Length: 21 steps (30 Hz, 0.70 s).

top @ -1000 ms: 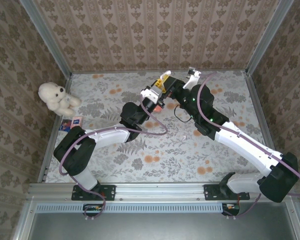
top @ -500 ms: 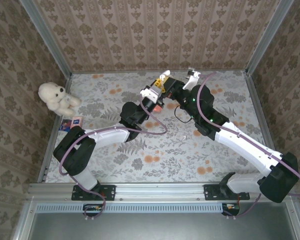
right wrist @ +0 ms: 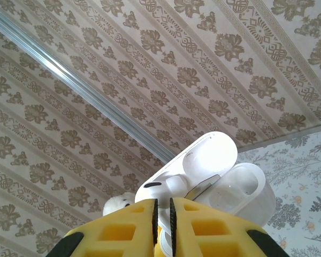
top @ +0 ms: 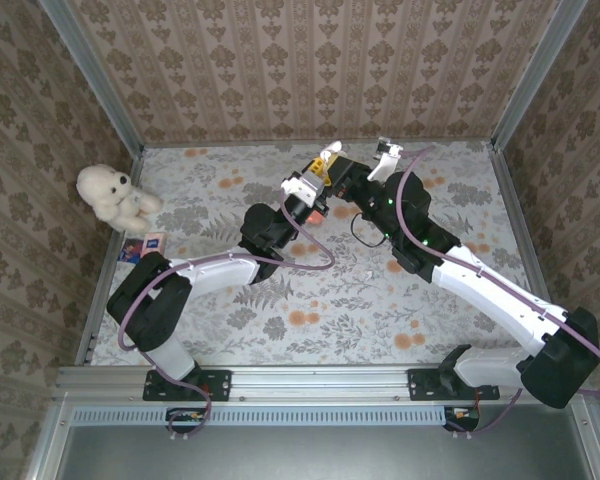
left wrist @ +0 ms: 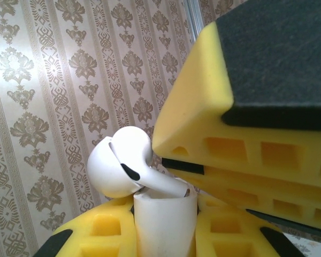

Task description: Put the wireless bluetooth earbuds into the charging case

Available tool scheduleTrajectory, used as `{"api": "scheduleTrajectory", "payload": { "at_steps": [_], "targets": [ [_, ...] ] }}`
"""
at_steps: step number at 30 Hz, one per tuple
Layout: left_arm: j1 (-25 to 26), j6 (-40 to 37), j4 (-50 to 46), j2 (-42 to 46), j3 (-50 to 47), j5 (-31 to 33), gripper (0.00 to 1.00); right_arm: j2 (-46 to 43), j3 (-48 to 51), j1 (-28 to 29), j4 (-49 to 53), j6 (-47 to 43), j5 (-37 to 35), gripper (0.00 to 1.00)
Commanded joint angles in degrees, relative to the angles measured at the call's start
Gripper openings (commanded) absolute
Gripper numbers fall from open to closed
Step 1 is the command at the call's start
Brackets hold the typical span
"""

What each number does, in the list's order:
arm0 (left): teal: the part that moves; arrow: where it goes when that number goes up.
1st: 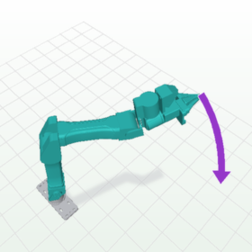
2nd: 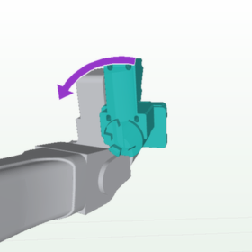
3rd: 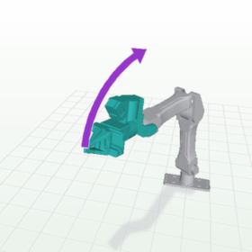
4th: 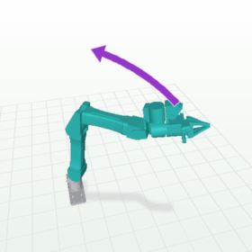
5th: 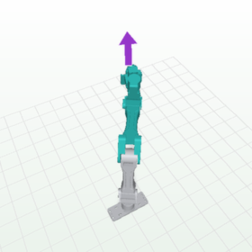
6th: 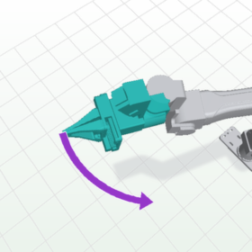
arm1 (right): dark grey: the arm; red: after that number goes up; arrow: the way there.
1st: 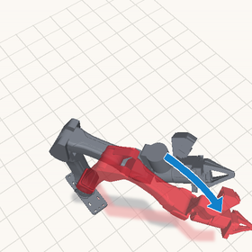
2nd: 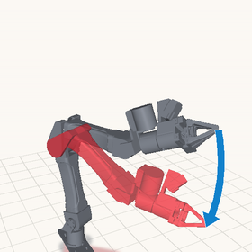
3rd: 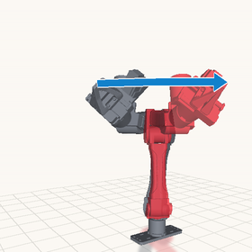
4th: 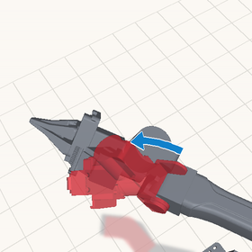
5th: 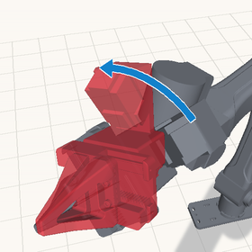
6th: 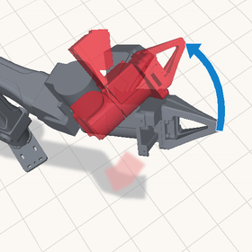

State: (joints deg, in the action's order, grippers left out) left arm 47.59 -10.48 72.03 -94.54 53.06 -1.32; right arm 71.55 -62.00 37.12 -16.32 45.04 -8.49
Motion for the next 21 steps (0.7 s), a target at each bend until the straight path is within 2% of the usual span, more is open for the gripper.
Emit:
{"api": "scheduleTrajectory", "payload": {
  "at_steps": [1, 4, 15, 21],
  "targets": [
    [0.18, 0.7, 3.01, 1.33, 1.71, -0.79, 0.0, -0.97, 1.11, -0.45, 1.86, 0.37, 1.44, 0.2],
    [0.14, 0.64, 2.93, 1.38, 1.54, -0.79, 0.0, -1.35, 0.87, -0.8, 1.79, 0.6, 1.97, 0.22],
    [-0.02, 0.53, 3.01, 1.66, 0.31, -1.22, 0.0, -4.8, -1.1, -2.34, 3.22, -0.18, 3.77, 0.4],
    [-1.42, 1.87, 2.94, 3.18, -1.58, -4.6, 0.0, -8.44, -4.42, -3.85, 13.06, -4.37, 4.8, 0.46]
  ]
}}
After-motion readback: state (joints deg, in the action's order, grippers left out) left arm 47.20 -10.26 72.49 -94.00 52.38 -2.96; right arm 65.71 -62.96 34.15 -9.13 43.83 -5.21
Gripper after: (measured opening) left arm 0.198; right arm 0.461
